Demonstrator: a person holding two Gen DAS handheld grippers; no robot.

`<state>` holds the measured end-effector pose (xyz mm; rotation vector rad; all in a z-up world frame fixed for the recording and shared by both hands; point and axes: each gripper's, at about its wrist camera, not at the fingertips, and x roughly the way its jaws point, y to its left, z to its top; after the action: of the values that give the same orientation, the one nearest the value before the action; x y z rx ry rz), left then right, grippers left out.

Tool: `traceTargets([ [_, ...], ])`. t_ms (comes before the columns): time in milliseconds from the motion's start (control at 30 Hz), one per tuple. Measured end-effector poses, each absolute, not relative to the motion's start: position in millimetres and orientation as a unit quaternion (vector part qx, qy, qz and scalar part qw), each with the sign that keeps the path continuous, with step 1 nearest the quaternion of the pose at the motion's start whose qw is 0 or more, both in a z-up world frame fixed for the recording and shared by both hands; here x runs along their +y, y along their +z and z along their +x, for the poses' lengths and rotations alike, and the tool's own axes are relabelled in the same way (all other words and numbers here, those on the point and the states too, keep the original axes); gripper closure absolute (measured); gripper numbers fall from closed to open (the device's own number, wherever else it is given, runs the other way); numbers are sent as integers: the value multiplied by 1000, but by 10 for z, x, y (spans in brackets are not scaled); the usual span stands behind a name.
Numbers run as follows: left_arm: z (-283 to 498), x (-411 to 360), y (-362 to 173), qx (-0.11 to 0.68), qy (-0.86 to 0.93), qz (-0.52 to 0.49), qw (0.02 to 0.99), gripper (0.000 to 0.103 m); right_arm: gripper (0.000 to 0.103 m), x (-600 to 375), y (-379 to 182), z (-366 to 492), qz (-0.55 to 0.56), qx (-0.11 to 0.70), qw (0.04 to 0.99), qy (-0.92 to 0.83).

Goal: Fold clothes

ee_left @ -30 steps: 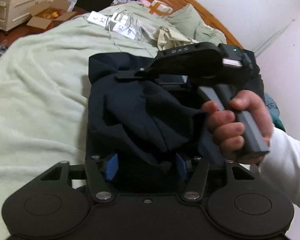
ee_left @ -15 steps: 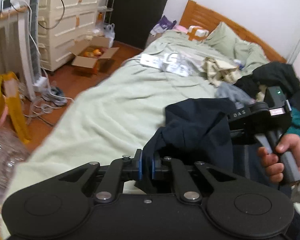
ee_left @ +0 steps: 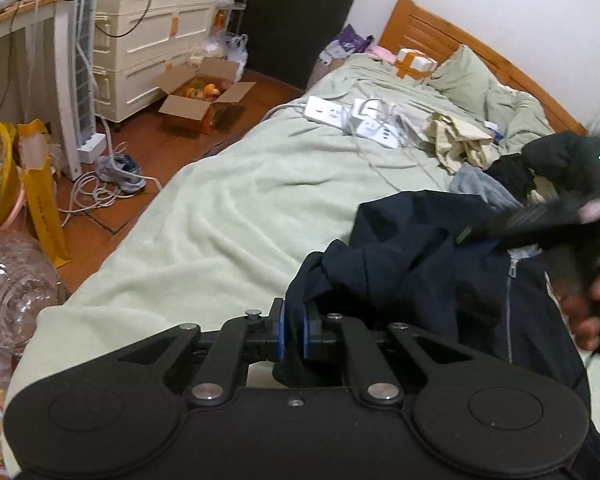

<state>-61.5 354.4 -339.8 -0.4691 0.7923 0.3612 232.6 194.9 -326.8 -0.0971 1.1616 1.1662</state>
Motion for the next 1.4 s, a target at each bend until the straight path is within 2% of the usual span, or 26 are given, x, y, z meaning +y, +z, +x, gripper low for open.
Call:
traceTargets([
  [133,-562,3478,-3393,374,158,-230,884,95,34,2059,-2887,1995,-43,500,645,576],
  [233,-541,3463,-3395,369,152,-239,885,95,37,2244,-3014,1714,-91,506,630,582],
  [300,-538,3471,-3406,367,151,-243,885,95,46,2341,-3205,1545,-118,526,610,581],
  [367,-546,3490,-3431,368,149,-249,883,95,70,2348,-3335,1435,-141,530,605,577],
  [467,-569,3500,-3499,372,148,-252,881,95,88,2210,-3551,1474,-108,558,603,560],
  [600,-574,3516,-3697,399,153,-246,870,95,90,2005,-3984,1720,13,636,568,522],
  [767,-552,3555,-3916,438,161,-231,854,93,90,1873,-4429,1762,93,669,540,502],
  [867,-610,3573,-3738,435,164,-218,858,91,91,1876,-4654,1757,132,681,528,490],
  [1033,-673,3613,-3225,395,122,-188,891,89,90,1931,-4657,1696,137,677,528,494],
  [1167,-466,3494,-3303,436,45,-160,884,90,90,1894,-4591,1732,134,672,531,499],
  [1300,-238,3290,-3687,518,6,-84,851,90,90,1865,-4531,1745,118,659,537,513],
  [1400,-143,3298,-3910,557,-30,-68,827,89,90,1849,-4507,1727,103,656,535,522],
])
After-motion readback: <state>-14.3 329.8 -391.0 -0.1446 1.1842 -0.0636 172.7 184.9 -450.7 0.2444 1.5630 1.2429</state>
